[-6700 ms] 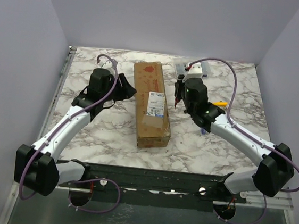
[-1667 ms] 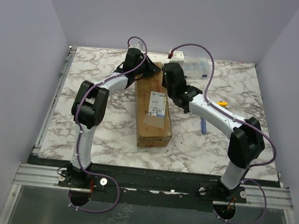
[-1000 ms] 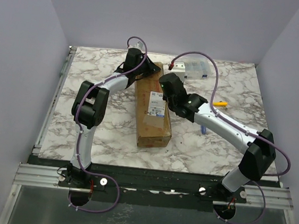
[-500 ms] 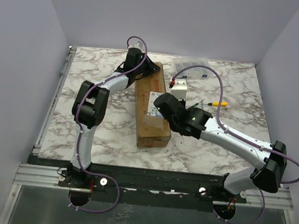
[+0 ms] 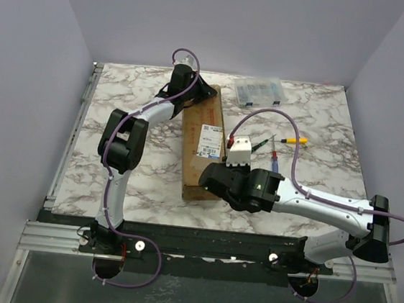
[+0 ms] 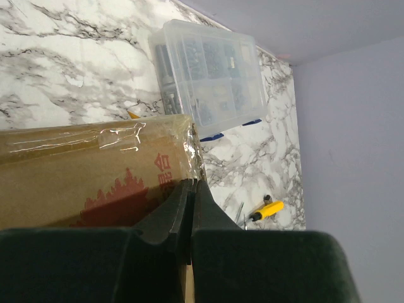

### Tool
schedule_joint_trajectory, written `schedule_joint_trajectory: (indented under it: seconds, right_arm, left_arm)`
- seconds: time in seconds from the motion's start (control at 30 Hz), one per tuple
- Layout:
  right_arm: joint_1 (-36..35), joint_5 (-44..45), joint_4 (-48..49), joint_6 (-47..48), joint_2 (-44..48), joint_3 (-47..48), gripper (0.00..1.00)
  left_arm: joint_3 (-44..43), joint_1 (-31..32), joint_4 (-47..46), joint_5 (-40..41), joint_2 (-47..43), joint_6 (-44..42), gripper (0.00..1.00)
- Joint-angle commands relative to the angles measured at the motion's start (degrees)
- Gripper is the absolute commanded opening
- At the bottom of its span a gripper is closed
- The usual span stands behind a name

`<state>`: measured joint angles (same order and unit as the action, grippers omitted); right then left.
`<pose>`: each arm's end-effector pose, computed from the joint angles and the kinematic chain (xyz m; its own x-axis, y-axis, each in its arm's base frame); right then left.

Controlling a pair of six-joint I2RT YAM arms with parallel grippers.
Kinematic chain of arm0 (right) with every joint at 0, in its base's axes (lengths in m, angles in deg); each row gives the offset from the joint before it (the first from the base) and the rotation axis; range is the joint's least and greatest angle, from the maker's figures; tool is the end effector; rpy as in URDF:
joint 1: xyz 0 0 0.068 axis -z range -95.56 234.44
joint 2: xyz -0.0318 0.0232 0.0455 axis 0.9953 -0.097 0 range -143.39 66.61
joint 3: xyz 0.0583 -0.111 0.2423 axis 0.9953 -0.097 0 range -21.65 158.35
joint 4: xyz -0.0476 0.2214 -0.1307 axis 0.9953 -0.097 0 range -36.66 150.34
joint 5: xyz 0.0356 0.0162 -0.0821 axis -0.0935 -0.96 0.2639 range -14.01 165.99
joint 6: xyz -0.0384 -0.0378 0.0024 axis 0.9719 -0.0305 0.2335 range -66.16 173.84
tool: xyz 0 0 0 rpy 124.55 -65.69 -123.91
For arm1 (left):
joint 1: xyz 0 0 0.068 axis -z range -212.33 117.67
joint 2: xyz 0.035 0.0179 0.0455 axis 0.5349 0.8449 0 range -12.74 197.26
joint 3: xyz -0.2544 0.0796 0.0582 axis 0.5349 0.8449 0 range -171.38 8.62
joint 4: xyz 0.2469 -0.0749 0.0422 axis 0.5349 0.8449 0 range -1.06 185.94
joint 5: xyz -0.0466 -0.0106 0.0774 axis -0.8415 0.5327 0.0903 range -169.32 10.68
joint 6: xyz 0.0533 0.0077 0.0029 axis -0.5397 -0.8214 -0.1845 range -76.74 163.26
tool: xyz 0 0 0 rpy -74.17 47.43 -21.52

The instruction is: Unpack the express box

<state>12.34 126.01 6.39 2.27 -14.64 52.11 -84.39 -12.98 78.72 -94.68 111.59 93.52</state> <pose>0.1110 0.2552 0.3168 -0.5585 -0.0916 -0.8244 -0.0985 0.9942 -0.0437 0.4785 -0.1782 0.2164 -0.6422 -0.5603 -0.5231 0.0923 0.6210 -0.7784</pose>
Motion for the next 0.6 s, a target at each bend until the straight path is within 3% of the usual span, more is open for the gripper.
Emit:
schedule_joint_trajectory:
  seconds: [0.0, 0.2, 0.33, 0.37, 0.47, 0.57]
  right_arm:
    - [-6.9, -5.3, -16.7, -11.2, -1.1, 0.4, 0.00]
    - [-10.8, -4.0, -21.0, -16.2, -0.6, 1.1, 0.00]
    - [-10.8, -1.6, -19.5, -16.4, 3.5, -1.4, 0.00]
    - [-10.8, -0.3, -19.3, -16.3, 4.8, -2.1, 0.00]
    - [-8.0, 1.7, -15.1, -11.1, 9.0, -4.1, 0.00]
    - [0.5, -1.9, -0.2, 1.6, 14.6, -9.5, 0.00]
  left_arm:
    - [2.6, -0.9, 13.9, 6.8, 5.9, -4.3, 0.00]
    - [1.8, -0.7, 14.0, 5.7, 5.3, -5.3, 0.00]
    - [-0.6, -0.1, 14.1, 0.5, 4.8, -7.2, 0.00]
    - [-1.1, 0.0, 14.1, -0.8, 4.2, -7.6, 0.04]
    - [-3.2, 0.2, 14.2, -5.2, 1.7, -9.1, 0.38]
    - [-5.7, 0.1, 14.9, -8.0, -2.8, -11.9, 0.62]
